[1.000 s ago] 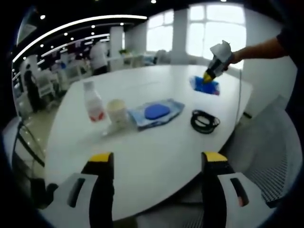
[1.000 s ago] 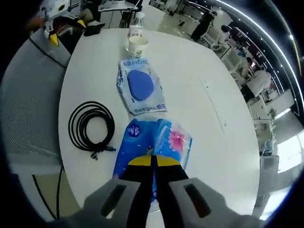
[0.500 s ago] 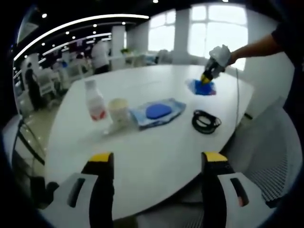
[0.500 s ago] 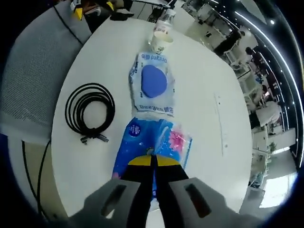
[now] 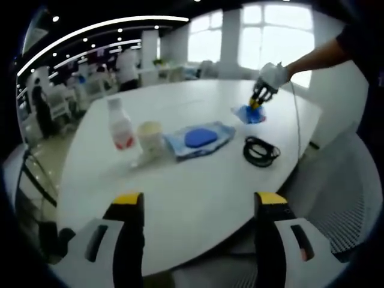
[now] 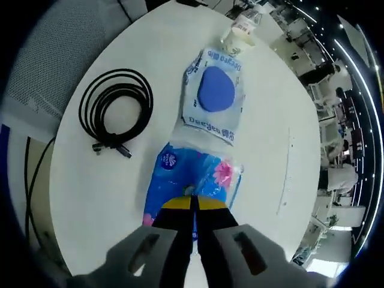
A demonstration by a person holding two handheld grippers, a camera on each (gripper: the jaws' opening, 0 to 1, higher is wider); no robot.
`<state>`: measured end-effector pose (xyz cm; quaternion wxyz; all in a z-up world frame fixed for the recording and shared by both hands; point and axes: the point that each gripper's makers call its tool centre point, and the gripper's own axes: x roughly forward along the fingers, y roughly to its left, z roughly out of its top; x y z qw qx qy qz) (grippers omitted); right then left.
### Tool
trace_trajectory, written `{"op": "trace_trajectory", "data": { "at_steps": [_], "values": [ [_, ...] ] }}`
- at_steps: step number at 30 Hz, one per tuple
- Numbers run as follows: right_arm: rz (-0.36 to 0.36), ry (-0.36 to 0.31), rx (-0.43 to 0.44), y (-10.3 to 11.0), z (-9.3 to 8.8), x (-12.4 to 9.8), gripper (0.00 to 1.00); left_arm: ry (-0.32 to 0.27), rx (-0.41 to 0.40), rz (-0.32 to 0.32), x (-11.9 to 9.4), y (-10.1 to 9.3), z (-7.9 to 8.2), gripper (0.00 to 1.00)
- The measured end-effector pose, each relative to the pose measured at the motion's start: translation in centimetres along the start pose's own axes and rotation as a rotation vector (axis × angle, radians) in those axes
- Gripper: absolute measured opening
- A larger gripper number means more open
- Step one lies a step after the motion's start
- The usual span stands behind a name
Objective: Arrange the tabletop items into an orderly group along one side of the table until the central work area is clear of visible clutter.
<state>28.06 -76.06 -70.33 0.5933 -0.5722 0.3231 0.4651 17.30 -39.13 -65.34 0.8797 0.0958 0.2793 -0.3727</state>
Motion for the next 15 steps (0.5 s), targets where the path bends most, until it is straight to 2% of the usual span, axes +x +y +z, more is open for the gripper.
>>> {"op": "trace_trajectory", "data": {
  "at_steps": [15],
  "values": [
    [0.035,0.041,-0.008,-0.6,-0.8,2.5,0.00,0.018,-0.004,0.016,0.0,0.2,-0.1,0.71]
  ]
}}
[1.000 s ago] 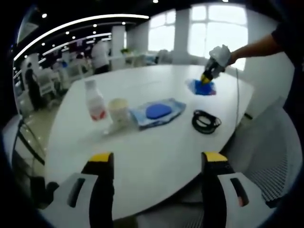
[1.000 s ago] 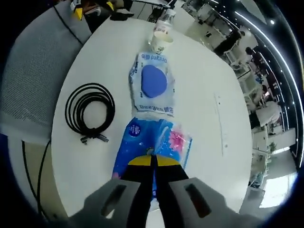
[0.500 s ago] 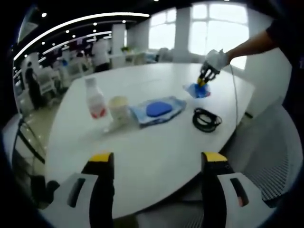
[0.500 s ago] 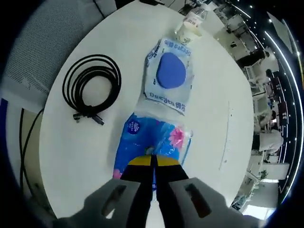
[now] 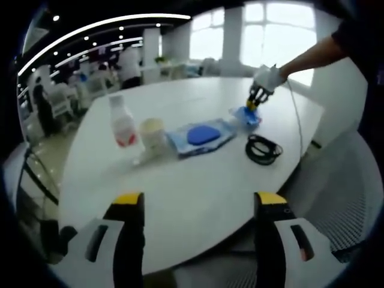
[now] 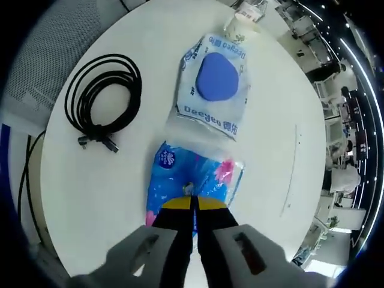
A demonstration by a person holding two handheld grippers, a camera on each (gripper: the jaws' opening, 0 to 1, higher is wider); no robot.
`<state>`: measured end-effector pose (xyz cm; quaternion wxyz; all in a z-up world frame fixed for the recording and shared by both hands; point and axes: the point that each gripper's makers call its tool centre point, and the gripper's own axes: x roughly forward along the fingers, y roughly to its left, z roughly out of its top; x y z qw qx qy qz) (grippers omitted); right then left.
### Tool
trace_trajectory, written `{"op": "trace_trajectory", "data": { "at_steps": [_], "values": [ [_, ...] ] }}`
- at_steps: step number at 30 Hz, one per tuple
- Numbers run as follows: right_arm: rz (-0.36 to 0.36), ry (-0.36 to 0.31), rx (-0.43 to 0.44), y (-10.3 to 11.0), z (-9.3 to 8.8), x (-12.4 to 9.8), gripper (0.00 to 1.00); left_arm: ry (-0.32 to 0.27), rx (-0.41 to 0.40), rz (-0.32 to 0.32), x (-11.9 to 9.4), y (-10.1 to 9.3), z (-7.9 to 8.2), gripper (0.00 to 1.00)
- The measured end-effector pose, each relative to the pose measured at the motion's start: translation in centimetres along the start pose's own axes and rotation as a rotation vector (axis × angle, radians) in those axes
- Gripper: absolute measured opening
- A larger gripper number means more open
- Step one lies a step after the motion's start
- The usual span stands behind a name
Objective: Arrange the tabletop items into an orderly group along one side of the table until the central work area is clear of visible clutter.
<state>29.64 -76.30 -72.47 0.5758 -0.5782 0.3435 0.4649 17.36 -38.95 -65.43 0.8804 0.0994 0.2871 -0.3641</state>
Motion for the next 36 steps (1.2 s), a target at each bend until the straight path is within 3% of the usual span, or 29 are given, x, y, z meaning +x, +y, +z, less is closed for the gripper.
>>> {"op": "trace_trajectory", "data": {
  "at_steps": [13,19,30,36],
  "values": [
    [0.019,0.006,0.060,-0.3,0.4,2.3,0.00,0.007,-0.006,0.015,0.0,0.2,-0.1,0.71],
    [0.010,-0.010,0.170,-0.7,0.7,2.9,0.00,0.012,-0.005,0.014,0.0,0.3,-0.2,0.70],
    [-0.001,-0.017,0.252,-0.6,1.1,2.6,0.01,0.012,-0.004,0.010,0.0,0.3,-0.2,0.70],
    [-0.042,-0.028,0.307,-1.3,1.0,2.1,0.10,0.006,0.000,0.007,0.0,0.2,0.0,0.70]
  ]
}}
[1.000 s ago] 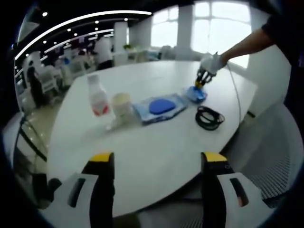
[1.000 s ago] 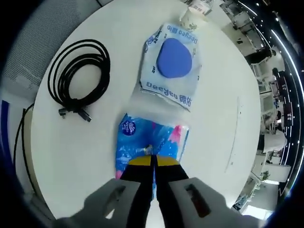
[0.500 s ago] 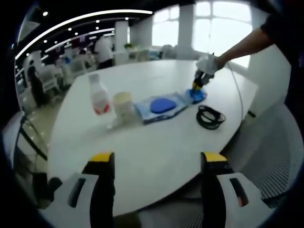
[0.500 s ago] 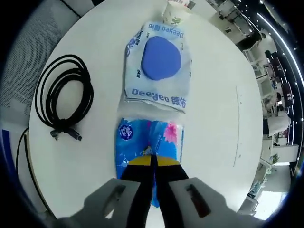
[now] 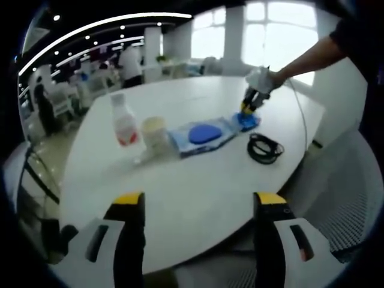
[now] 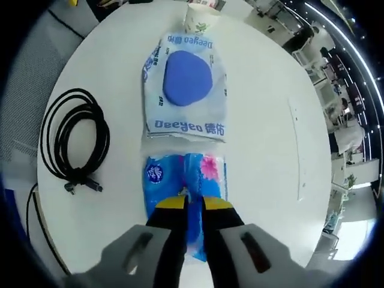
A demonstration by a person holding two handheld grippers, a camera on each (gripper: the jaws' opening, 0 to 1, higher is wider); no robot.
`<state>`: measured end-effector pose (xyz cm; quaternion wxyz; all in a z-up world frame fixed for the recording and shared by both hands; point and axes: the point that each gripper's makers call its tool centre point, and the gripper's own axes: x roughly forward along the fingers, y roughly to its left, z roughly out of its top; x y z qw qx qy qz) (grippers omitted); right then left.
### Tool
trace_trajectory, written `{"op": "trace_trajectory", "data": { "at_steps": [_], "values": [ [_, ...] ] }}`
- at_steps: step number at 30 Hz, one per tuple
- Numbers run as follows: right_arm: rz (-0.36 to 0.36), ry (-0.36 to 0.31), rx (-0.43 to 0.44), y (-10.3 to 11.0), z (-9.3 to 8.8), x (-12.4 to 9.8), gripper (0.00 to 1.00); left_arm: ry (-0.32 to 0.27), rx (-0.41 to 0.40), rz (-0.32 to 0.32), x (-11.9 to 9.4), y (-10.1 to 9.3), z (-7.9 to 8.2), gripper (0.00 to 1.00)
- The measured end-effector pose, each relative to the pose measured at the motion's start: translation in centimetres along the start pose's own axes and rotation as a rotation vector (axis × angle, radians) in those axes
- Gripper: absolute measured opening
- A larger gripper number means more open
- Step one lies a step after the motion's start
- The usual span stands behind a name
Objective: Arrange the tabletop items into an orderly group along one side of the table until the central work area is clear of visible clutter.
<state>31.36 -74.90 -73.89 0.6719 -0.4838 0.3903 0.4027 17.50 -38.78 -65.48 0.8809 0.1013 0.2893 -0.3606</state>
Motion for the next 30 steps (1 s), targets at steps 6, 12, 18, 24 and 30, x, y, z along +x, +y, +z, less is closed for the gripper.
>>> {"op": "trace_trajectory", "data": {
  "at_steps": [6,12,18,24,30],
  "values": [
    [-0.056,-0.045,0.123,-0.1,0.6,-1.5,0.22,-0.013,0.009,-0.008,0.0,-0.2,0.2,0.71],
    [-0.070,-0.094,0.183,1.0,1.1,-2.8,0.36,-0.030,0.014,-0.017,0.0,-0.3,0.4,0.73],
    [-0.027,-0.149,0.225,3.2,1.7,-3.6,0.50,-0.047,0.024,-0.027,0.0,-0.6,0.7,0.76],
    [0.006,-0.165,0.248,4.7,2.2,-3.5,0.57,-0.064,0.029,-0.030,0.0,-0.5,1.0,0.81],
    [0.034,-0.173,0.271,6.2,3.0,-3.0,0.58,-0.072,0.038,-0.028,0.0,-0.5,1.0,0.89]
  ]
}}
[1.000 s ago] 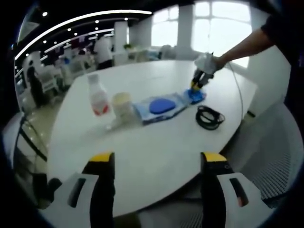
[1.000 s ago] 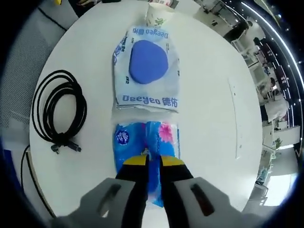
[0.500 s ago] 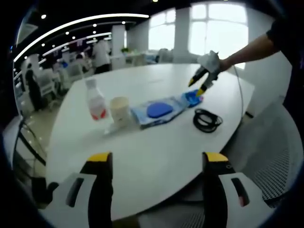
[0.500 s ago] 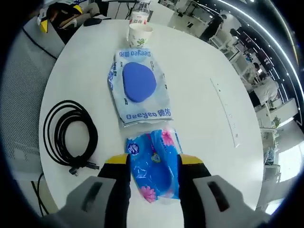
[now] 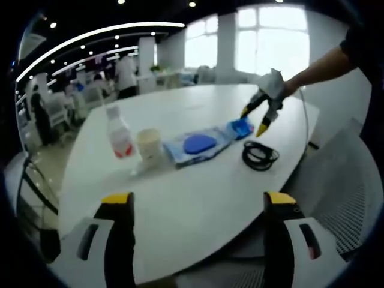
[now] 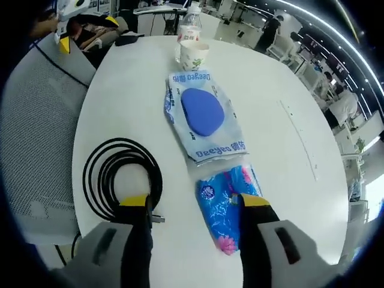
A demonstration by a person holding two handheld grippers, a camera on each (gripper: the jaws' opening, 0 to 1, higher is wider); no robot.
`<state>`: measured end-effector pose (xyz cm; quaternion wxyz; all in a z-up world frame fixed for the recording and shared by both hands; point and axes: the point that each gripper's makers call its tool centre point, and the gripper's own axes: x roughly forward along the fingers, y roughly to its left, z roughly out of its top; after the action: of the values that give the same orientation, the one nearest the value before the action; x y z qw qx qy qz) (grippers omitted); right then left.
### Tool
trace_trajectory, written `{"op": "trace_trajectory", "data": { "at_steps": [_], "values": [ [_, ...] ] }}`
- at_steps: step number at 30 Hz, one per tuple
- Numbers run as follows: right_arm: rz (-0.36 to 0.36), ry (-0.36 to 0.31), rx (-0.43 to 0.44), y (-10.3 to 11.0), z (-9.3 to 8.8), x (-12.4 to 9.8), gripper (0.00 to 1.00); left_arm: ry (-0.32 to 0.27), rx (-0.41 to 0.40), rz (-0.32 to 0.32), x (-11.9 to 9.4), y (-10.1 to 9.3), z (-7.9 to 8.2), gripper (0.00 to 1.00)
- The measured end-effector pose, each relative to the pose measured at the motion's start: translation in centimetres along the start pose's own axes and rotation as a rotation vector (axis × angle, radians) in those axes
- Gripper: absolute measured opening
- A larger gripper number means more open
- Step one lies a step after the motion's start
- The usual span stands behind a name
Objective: Arrange the tabletop items into an orderly group along one side of the table until the central work area is clear of visible clutter.
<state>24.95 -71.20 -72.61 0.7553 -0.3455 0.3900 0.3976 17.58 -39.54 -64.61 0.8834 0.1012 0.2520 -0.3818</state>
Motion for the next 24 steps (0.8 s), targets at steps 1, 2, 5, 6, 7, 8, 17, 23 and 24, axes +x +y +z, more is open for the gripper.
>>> {"op": "trace_trajectory", "data": {
  "at_steps": [1,2,5,6,7,8,17,23,24],
  "values": [
    [0.008,-0.001,0.008,0.3,0.0,0.2,0.58,-0.001,0.001,0.001,0.0,0.0,0.0,0.89],
    [0.010,-0.001,0.009,0.5,0.1,0.3,0.58,-0.001,0.000,0.000,0.0,0.0,0.0,0.90],
    [0.024,-0.001,0.022,1.2,0.3,1.0,0.56,0.002,0.003,-0.001,0.0,0.0,-0.1,0.91],
    [0.027,-0.003,0.023,1.4,0.4,1.1,0.56,0.002,0.002,-0.001,0.0,0.0,-0.1,0.92],
    [0.031,-0.005,0.022,1.5,0.5,1.2,0.55,0.003,0.003,-0.002,0.0,0.0,-0.1,0.92],
    [0.036,-0.005,0.019,1.8,0.6,1.4,0.53,0.002,0.003,-0.002,0.0,0.0,-0.1,0.93],
    [0.057,0.005,0.051,2.9,0.4,2.4,0.44,-0.003,0.004,0.000,0.0,0.1,0.0,0.98],
    [0.064,-0.001,0.081,3.6,0.4,3.2,0.34,-0.005,0.002,0.000,0.0,0.0,0.1,1.00],
    [0.066,-0.007,0.096,3.6,0.4,3.4,0.32,-0.005,0.002,0.000,0.0,0.0,0.1,1.00]
  ]
}}
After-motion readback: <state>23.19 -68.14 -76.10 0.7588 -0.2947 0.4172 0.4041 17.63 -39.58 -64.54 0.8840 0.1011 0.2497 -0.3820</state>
